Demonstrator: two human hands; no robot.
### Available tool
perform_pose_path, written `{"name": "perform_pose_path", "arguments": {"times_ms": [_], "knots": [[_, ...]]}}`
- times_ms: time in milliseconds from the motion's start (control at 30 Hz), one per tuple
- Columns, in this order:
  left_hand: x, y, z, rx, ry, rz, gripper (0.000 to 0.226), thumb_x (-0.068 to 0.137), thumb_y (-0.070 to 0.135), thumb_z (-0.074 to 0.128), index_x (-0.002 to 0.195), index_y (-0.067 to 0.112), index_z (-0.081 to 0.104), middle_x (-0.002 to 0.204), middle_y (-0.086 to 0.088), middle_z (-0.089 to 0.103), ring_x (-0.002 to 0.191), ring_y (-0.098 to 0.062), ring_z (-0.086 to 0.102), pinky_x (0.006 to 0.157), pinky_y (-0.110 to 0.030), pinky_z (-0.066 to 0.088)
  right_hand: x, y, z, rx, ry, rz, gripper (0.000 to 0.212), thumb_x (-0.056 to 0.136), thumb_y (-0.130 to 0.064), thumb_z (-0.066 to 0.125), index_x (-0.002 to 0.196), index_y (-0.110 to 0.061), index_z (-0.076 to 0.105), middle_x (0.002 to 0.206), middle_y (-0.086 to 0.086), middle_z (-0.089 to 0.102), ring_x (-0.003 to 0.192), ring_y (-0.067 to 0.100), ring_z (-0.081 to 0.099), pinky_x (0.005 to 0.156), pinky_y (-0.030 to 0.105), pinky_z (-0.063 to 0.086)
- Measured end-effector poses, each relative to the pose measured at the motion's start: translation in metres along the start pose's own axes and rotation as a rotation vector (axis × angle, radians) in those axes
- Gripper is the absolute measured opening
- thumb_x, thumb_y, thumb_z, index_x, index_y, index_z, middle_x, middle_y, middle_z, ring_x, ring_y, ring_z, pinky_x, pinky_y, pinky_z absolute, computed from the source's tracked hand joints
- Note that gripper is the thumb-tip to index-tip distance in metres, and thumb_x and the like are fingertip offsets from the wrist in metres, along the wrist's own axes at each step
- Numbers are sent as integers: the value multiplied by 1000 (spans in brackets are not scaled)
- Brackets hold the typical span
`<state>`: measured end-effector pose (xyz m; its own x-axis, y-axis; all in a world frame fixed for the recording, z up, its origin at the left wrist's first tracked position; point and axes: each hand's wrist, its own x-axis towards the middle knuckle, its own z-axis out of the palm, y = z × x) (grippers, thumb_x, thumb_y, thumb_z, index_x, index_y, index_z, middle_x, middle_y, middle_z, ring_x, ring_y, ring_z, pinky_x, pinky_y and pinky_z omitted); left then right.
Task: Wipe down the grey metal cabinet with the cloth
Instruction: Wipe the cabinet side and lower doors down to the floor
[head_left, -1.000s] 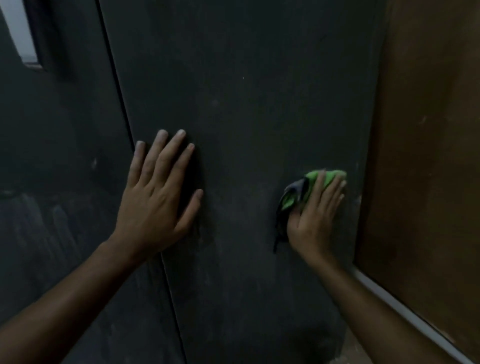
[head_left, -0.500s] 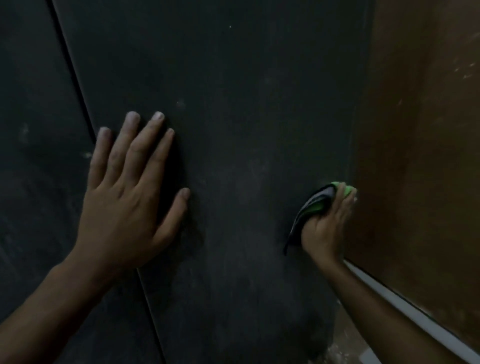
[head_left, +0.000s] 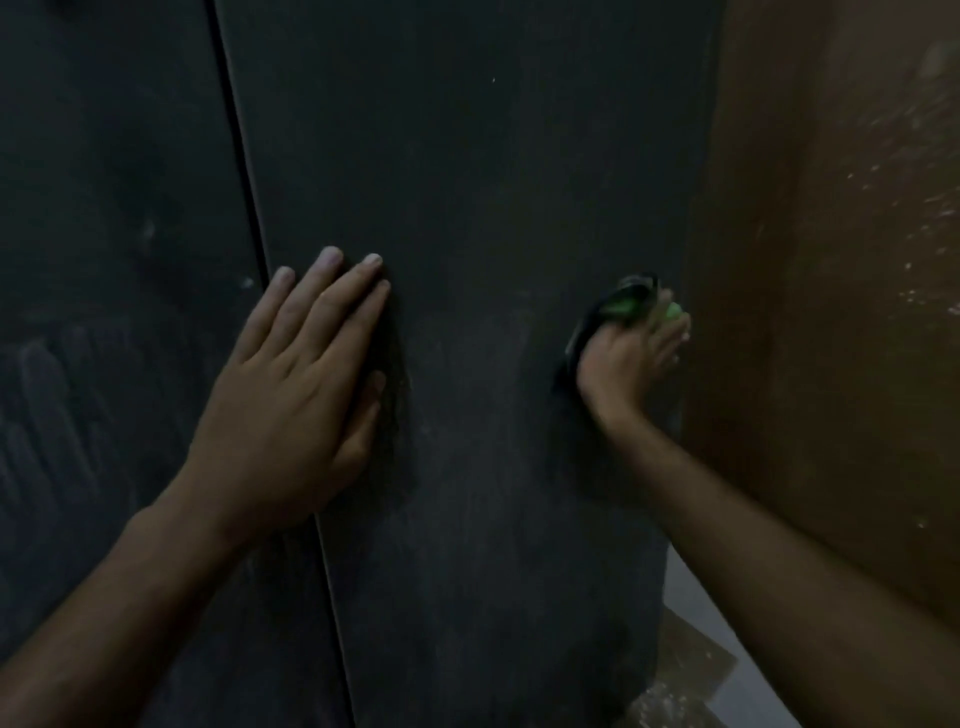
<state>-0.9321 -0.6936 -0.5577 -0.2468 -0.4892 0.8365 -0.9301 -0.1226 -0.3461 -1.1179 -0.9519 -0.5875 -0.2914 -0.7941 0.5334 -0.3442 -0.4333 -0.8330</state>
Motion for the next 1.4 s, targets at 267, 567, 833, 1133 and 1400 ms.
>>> {"name": "perform_pose_path", "arguments": {"times_ms": [267,567,833,1133,1400], "knots": [[-18,9,2,-69,21,-101,66,96,25,52,155,-5,43,170,-17,30,161,-36,18,132,-54,12,-78,30,2,-189,-117,-668,71,101,-34,32,161,-3,14,167,29,1,156,44,-3,128,53,3],[-26,42,36,-37,28,-180,78,96,40,54,159,0,37,174,-15,20,164,-34,6,131,-57,-5,-50,57,6,-82,-106,-593,74,98,-36,31,164,-14,6,170,21,-4,158,35,-9,128,44,-4],[-55,74,68,-42,-75,-59,77,99,45,47,160,0,36,174,-13,21,163,-34,11,132,-56,3,-12,92,9,57,48,7,69,98,-24,31,163,-9,15,170,22,5,158,31,0,126,44,0],[-62,80,80,-26,-90,-8,76,99,43,49,160,-1,37,173,-13,23,163,-34,12,132,-56,6,-39,160,3,25,16,197,60,102,1,33,160,0,15,168,22,12,158,35,9,128,44,5],[-63,79,83,-8,-83,2,77,98,44,51,158,-2,39,173,-16,24,162,-37,14,131,-58,8,-86,204,-3,5,-113,2,59,101,0,42,155,11,22,162,36,17,155,47,12,128,50,12]]}}
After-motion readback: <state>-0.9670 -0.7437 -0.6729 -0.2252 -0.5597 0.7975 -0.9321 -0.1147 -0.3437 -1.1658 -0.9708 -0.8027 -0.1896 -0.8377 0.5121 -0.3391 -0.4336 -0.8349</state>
